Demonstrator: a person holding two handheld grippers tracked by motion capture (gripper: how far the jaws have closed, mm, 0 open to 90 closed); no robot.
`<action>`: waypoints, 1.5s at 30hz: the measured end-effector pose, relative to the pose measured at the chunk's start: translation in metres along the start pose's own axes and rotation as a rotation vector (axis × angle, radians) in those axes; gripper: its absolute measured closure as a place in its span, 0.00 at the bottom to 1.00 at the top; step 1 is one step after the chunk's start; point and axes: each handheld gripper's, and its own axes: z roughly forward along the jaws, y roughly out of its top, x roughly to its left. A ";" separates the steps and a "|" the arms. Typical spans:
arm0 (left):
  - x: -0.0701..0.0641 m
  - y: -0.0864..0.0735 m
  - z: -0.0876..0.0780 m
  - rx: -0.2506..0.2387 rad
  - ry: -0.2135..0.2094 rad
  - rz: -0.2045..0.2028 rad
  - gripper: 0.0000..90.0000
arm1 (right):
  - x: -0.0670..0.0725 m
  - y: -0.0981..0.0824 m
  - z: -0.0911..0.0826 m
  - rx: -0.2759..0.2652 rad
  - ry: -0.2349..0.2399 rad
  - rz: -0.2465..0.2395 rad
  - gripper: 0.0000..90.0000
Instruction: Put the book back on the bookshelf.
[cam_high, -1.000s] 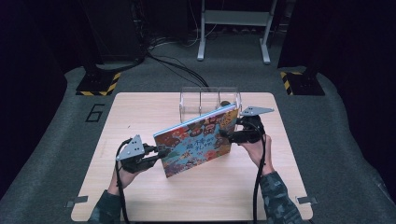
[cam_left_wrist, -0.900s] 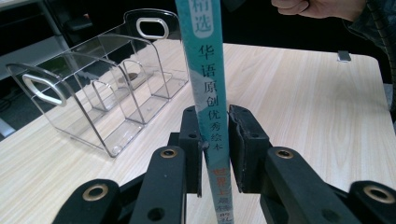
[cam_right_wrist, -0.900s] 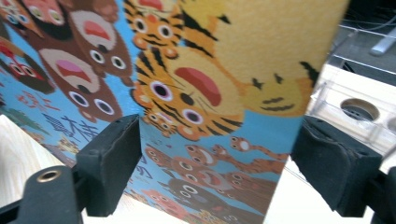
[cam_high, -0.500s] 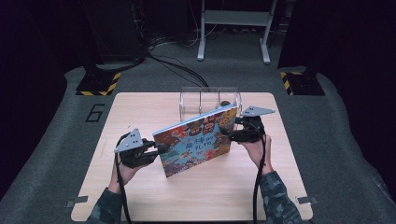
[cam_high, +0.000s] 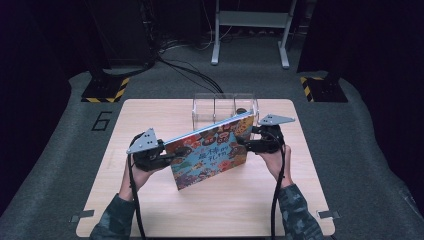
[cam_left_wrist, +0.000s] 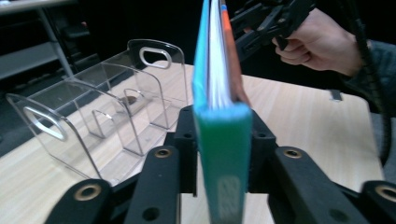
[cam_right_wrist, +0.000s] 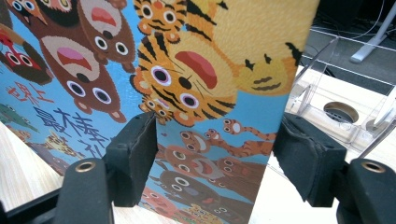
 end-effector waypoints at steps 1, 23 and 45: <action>0.000 0.001 0.002 0.017 -0.023 0.002 0.79 | 0.000 0.000 0.000 0.000 0.000 0.001 0.34; 0.007 0.025 0.011 0.074 -0.072 -0.034 0.86 | 0.002 0.000 0.001 0.003 -0.002 -0.003 0.32; 0.009 0.043 0.019 0.175 -0.100 -0.032 0.88 | 0.006 -0.001 0.002 -0.006 -0.010 -0.009 0.32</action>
